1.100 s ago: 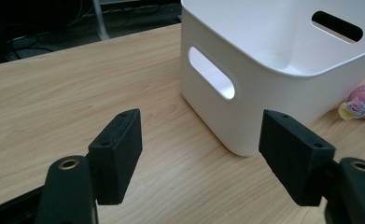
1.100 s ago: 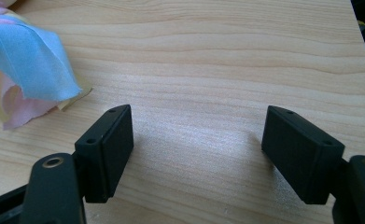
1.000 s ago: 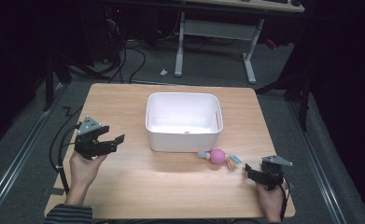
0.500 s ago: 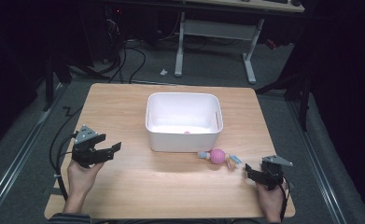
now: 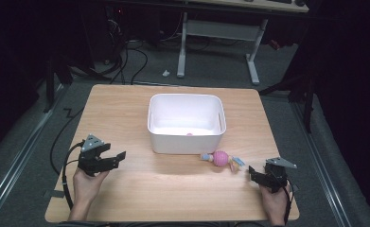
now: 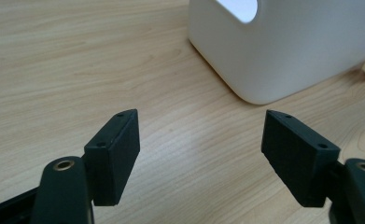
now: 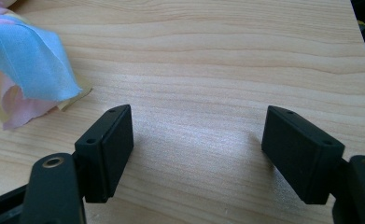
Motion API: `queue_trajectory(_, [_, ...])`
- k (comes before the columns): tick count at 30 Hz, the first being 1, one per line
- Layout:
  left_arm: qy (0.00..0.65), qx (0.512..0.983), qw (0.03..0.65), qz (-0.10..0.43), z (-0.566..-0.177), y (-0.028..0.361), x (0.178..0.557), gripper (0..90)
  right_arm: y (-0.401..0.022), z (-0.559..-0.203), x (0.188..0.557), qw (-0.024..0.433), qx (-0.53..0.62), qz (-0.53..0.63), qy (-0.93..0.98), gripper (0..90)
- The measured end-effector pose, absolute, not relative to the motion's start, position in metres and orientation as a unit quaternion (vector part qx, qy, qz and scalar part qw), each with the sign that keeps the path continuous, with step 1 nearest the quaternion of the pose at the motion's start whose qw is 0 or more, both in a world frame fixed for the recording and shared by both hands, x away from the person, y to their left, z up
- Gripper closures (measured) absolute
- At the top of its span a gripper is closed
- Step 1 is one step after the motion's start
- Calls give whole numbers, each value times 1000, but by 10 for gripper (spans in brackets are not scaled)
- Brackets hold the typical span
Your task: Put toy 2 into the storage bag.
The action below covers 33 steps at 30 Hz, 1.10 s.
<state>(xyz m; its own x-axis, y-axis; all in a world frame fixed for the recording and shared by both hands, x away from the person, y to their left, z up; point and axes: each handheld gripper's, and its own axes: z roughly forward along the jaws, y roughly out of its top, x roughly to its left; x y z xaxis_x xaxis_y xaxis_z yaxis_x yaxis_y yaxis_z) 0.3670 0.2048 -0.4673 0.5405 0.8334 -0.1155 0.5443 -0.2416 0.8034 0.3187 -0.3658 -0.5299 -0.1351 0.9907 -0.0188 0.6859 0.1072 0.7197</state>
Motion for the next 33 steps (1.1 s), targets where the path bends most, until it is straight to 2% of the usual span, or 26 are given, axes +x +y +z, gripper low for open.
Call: queue_trajectory(33, [453,790,381,159,-510,180,377,268,-366,-530,319,263,603,289,695,250])
